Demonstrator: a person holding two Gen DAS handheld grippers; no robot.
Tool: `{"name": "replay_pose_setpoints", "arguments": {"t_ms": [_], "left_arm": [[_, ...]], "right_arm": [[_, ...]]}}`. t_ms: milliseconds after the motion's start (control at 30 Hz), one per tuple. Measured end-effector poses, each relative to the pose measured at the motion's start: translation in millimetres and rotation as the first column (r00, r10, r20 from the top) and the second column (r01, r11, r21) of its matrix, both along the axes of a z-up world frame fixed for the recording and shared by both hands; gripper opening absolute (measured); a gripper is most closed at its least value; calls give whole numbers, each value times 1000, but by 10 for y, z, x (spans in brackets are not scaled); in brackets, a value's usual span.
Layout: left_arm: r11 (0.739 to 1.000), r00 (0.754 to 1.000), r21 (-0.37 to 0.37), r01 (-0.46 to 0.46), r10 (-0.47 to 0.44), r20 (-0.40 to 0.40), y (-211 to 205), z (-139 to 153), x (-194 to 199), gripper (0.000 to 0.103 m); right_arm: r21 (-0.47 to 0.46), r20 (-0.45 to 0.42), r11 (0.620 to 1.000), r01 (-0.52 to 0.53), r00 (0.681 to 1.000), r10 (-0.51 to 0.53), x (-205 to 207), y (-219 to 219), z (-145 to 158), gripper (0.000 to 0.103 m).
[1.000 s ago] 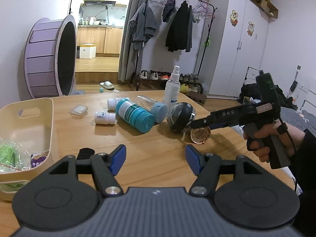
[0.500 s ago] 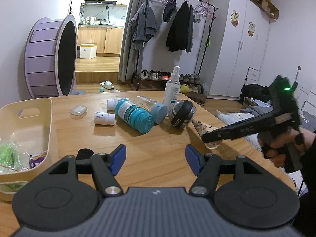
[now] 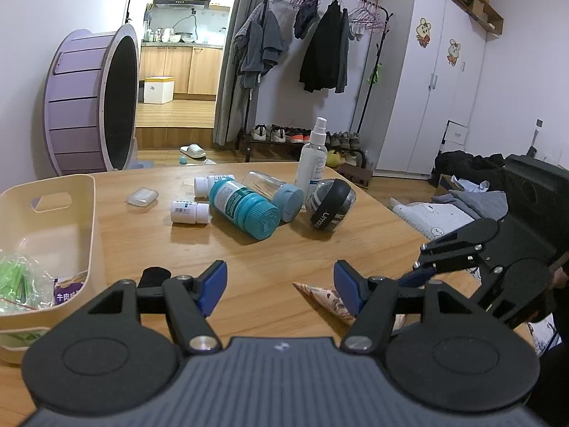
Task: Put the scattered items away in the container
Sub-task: 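Grasp the paper cone wrapper with the right gripper and lift it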
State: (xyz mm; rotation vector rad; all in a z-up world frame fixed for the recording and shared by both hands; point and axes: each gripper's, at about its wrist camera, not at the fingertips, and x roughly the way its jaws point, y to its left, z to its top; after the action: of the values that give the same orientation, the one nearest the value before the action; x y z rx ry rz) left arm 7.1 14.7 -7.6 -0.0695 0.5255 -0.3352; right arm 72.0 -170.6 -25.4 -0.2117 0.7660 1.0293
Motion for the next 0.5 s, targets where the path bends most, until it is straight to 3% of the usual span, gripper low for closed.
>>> {"name": "replay_pose_setpoints", "arguments": {"t_ms": [100, 200, 333, 500], "left_arm": [[1000, 1000, 6, 1, -1, -4, 4, -13, 10, 65], [1000, 1000, 9, 15, -15, -6, -4, -21, 24, 65], [999, 999, 19, 38, -38, -10, -34, -49, 44, 65], [998, 999, 31, 50, -50, -23, -82, -89, 69, 65]], "right_arm": [[-85, 80, 996, 36, 996, -29, -37, 43, -26, 68], [-82, 97, 992, 96, 991, -88, -6, -80, 3, 80], [-45, 116, 987, 153, 982, -147, 64, -247, 73, 80], [-63, 141, 970, 234, 965, -223, 140, -366, 86, 80]]}}
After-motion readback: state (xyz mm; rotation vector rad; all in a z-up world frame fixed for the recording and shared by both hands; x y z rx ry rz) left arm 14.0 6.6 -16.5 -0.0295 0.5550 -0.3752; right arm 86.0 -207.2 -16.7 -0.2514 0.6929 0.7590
